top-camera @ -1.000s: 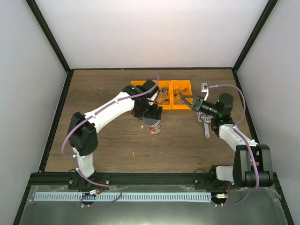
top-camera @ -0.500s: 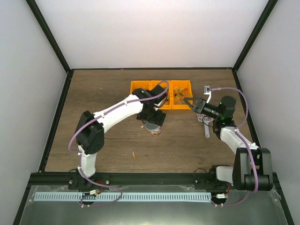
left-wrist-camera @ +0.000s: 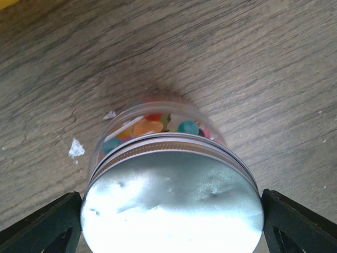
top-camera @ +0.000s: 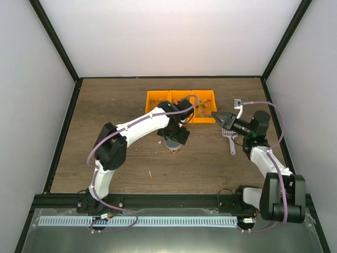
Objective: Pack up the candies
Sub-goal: Close the bottle lid on the packing bottle.
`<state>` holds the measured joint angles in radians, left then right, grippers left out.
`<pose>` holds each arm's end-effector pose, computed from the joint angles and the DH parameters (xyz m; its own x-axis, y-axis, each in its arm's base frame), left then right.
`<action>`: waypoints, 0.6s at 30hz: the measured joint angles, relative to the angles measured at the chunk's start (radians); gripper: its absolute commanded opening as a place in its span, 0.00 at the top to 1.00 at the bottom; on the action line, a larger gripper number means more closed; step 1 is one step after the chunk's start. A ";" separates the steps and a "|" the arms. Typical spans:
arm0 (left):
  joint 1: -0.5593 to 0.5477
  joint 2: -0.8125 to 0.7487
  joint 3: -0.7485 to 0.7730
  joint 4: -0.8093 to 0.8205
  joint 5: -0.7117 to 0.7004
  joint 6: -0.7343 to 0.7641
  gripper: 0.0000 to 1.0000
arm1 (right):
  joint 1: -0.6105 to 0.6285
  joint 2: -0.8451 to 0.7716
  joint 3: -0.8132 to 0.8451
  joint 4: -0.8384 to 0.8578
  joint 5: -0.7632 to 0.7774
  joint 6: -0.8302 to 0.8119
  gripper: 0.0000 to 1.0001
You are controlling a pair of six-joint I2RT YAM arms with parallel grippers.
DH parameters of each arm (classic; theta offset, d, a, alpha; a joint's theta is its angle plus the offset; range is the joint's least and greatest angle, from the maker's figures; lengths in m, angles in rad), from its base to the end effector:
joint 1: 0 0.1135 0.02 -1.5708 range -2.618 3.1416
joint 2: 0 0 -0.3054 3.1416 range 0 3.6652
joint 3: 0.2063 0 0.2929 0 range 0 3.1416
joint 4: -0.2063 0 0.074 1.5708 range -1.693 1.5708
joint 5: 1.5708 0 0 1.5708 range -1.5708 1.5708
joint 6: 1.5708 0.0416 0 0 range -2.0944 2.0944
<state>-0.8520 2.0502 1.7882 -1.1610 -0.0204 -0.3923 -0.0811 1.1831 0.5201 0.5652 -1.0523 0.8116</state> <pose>0.3103 -0.3534 0.2538 -0.8887 0.4353 -0.1438 0.4445 0.8950 -0.0377 0.2637 0.0148 0.2578 -0.6628 0.4146 -0.6235 -0.4948 0.3825 0.7803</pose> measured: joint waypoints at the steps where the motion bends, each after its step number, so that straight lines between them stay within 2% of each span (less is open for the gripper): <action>1: -0.003 0.011 0.013 -0.002 -0.002 0.002 0.08 | -0.009 -0.005 0.000 -0.009 -0.003 -0.007 0.69; 5: -0.013 0.043 0.049 -0.013 -0.008 0.008 0.08 | -0.044 -0.021 -0.017 -0.029 -0.016 -0.024 0.69; 9: -0.015 0.069 0.077 -0.025 -0.016 0.013 0.13 | -0.060 -0.028 -0.027 -0.064 -0.026 -0.041 0.69; 18: -0.015 0.081 0.089 -0.048 -0.051 0.027 0.11 | -0.065 -0.033 -0.031 -0.090 -0.040 -0.064 0.68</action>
<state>-0.8669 2.1311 1.8774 -1.2095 -0.0715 -0.3653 -0.1463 1.1503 0.4889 0.4751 -1.0924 0.7475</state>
